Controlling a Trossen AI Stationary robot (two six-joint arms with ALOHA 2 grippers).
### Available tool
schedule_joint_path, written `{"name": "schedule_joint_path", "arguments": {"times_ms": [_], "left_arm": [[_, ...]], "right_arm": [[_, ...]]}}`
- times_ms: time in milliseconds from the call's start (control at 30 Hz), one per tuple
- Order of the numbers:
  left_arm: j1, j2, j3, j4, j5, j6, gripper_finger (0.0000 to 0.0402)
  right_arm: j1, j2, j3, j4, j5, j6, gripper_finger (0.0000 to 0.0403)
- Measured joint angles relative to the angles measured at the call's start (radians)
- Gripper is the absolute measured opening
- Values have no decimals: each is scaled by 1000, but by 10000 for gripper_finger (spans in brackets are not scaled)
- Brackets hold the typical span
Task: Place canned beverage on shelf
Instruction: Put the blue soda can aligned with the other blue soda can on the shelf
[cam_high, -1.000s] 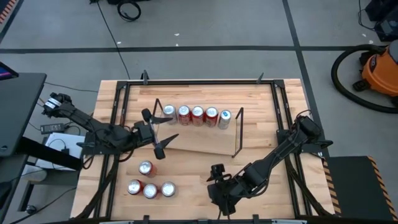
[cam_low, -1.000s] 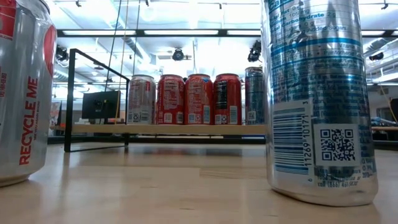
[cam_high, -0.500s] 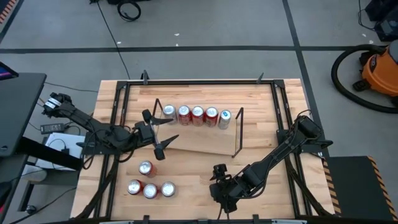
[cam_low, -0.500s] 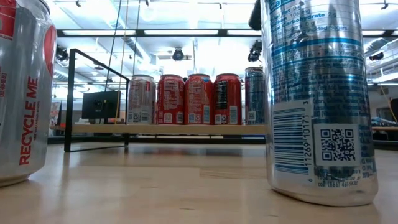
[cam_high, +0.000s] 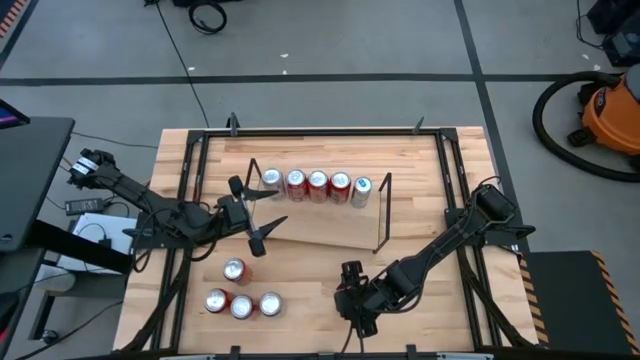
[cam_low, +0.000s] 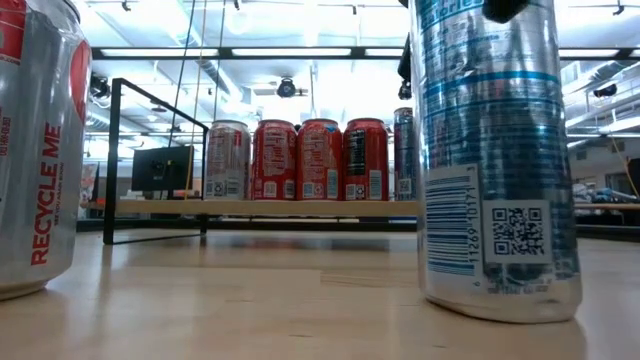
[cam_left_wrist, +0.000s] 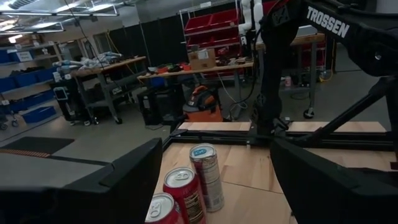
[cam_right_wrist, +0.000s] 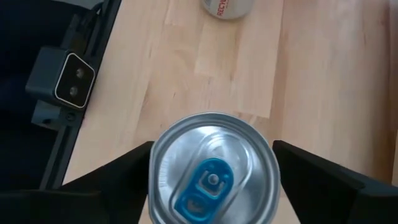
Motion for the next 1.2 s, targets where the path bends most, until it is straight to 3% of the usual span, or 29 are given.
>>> {"name": "schedule_joint_path", "arguments": {"times_ms": [400,1000,1200], "left_arm": [[0,0,0,0,-4,48,309],[-28,0,1,17,39,-14,309],[-40,0,2,27,39,12,309]], "right_arm": [[-18,-17,-2,-39,-7,-3,256],[-101,-293,-1,-228,54,-106,260],[-167,-328,-1,-289,-5,-170,260]]}}
